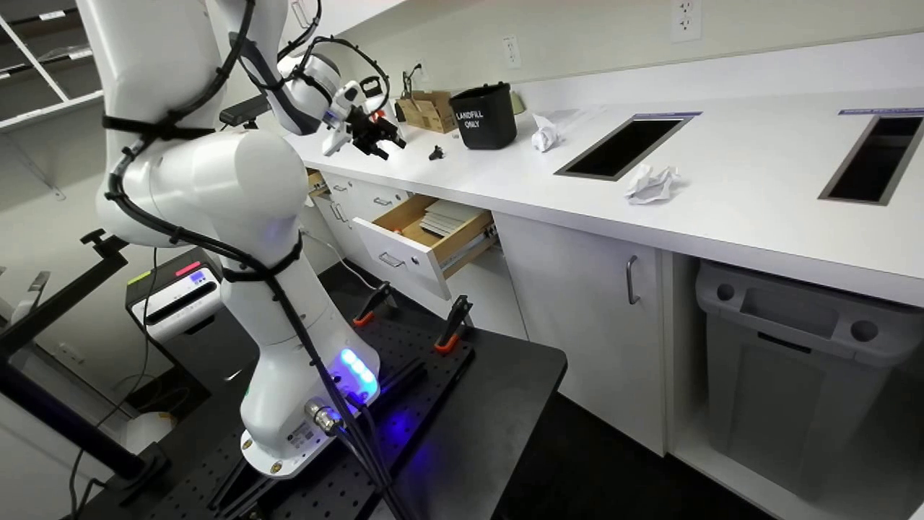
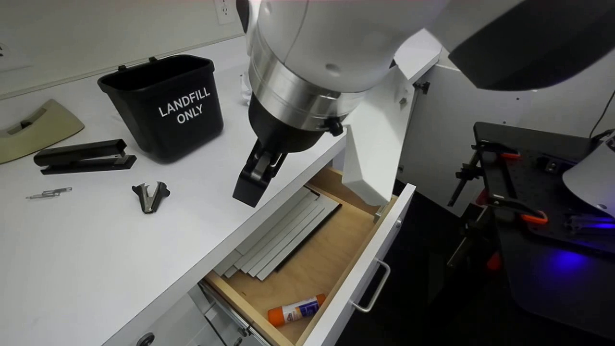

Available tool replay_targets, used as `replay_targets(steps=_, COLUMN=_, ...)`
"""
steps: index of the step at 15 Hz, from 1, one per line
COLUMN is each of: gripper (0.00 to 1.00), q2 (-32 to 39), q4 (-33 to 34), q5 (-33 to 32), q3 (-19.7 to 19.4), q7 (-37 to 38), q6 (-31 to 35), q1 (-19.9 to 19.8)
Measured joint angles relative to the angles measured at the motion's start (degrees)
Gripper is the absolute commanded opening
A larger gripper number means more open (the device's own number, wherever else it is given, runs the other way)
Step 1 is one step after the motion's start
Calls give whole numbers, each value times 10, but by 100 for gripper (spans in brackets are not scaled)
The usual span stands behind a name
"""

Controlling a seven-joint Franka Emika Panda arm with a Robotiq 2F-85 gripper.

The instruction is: Open the first drawer from the right, place the black tongs in the open drawer

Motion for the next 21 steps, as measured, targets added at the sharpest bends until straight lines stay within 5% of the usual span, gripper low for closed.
replay_targets(steps=7, gripper=100, q2=16, q4=32, q5=8, q3=-27, q7=75, q6=-43, q1=31)
replay_targets(steps=12, gripper=100, q2=86, q4=147, q5=79, q3=-44, q7=144, q6=-89, q1=51)
replay_targets(steps=21, gripper=100, q2=251, q4=363, q5=153, q3=-113, q7=259, q6=-33, q1=92)
